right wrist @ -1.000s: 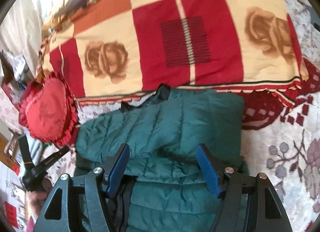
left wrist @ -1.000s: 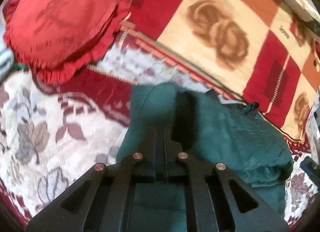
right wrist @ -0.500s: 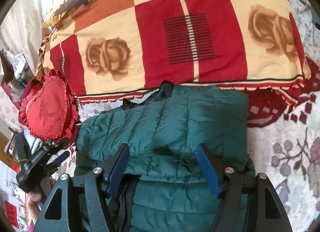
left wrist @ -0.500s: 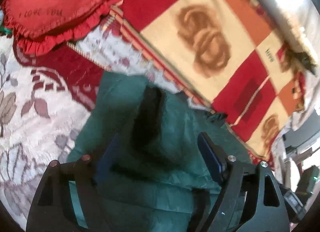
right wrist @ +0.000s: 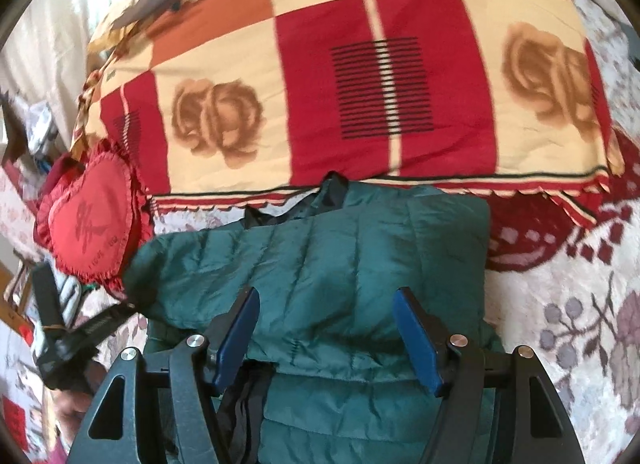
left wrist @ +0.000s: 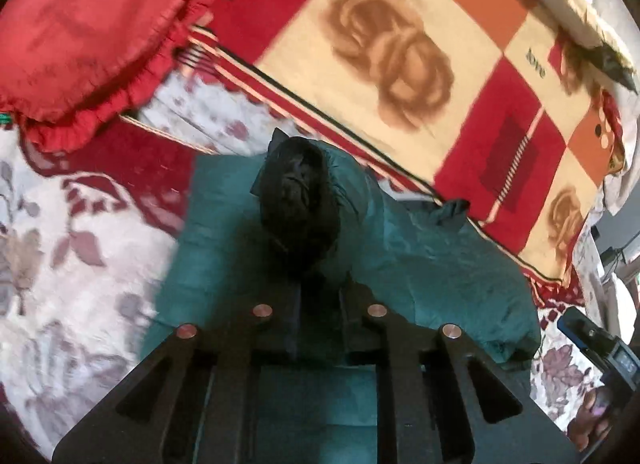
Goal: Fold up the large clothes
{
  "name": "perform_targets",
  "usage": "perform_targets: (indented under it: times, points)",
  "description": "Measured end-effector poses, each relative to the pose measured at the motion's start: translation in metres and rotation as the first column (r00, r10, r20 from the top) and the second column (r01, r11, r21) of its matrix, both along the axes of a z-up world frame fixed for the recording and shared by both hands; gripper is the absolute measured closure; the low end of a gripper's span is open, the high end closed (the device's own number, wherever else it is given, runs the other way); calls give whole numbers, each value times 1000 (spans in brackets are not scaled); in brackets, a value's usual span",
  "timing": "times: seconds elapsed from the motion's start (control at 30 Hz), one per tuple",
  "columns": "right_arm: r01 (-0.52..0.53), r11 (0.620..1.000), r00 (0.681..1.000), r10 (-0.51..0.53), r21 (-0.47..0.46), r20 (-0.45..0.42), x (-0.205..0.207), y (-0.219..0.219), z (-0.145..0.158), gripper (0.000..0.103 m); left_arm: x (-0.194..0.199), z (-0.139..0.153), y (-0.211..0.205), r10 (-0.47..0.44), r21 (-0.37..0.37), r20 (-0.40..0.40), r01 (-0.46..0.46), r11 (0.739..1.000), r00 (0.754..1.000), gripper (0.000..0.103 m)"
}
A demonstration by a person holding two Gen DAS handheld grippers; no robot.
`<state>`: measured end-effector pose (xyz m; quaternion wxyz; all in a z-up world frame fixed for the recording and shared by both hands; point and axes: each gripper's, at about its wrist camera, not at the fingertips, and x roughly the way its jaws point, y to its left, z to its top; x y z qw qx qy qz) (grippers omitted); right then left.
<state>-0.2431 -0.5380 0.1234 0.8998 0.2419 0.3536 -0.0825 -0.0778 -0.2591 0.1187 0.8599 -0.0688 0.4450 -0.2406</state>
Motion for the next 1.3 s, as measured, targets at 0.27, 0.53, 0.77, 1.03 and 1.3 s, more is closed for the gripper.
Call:
perform_targets:
  times: [0.27,0.53,0.77,1.03,1.3]
  points:
    - [-67,997,986,59,-44,-156,48,30,-53,36,10,-43,27,60,43,-86,-56,998,995,90]
    - [-50,996,986,38,-70,-162,50,28,-62,36,7,-38,30,68,43,-92,-64,997,993,76]
    - [-4,993,998,-3,-115,-56,-2,19,-18,36,-11,3,47,100,36,20,-101,994,995,48]
    - [32,991,995,-44,-129,-89,-1,8,-27,36,-16,14,21,40,104,120,-52,993,992,47]
    - [26,987,983,-55,-158,-177,27,-1,-68,39,10,-39,13,55,213,28,-60,975,998,45]
